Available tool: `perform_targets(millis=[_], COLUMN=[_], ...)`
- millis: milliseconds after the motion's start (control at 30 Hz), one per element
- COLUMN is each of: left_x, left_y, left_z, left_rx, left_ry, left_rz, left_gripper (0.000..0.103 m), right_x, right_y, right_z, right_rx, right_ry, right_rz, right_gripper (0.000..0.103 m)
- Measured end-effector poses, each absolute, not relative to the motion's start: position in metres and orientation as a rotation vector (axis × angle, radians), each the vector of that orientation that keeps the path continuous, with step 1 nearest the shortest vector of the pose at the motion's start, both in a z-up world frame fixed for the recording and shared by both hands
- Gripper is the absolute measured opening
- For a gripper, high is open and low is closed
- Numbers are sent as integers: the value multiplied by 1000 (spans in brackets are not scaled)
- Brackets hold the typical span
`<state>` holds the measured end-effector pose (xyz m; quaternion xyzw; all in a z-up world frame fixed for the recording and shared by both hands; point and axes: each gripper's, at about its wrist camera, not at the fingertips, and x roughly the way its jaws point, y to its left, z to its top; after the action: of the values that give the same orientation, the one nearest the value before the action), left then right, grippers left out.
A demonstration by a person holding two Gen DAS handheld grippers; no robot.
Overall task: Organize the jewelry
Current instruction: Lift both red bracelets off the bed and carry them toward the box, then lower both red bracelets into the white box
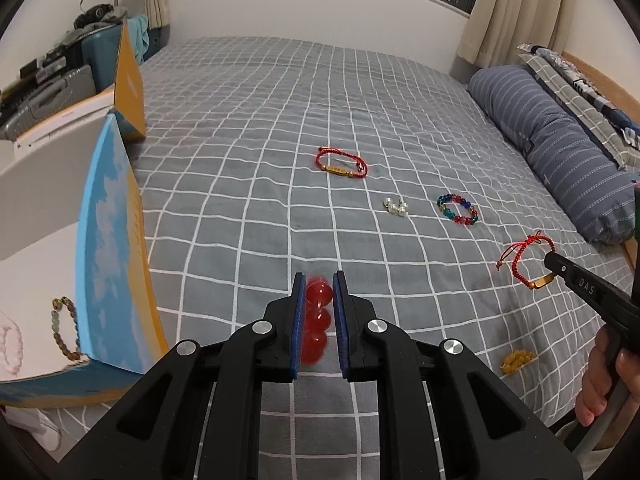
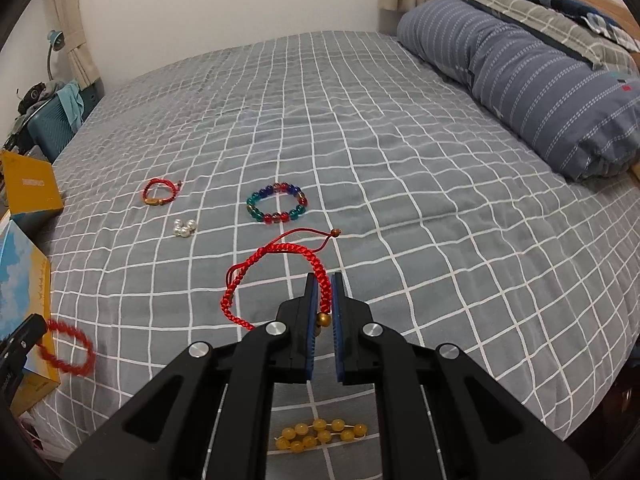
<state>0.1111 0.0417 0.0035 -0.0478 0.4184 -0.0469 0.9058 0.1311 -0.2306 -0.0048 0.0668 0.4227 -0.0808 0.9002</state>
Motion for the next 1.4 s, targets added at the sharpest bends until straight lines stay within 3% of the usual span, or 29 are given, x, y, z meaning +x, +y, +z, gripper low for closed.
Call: perform_targets(millis=[1000, 1400], left_x=[88, 81], left_y=[65, 111], left_z=[66, 106], left_rx=[-74, -82], left_ry=[785, 721], left_rz=[-33, 43], left_gripper=[13, 13], right_x=[111, 126], right_y=[-141, -82], right_z=[68, 87], right_rx=[22, -28], right_ry=[779, 764], right_rz=[-26, 76], right_gripper=[6, 6])
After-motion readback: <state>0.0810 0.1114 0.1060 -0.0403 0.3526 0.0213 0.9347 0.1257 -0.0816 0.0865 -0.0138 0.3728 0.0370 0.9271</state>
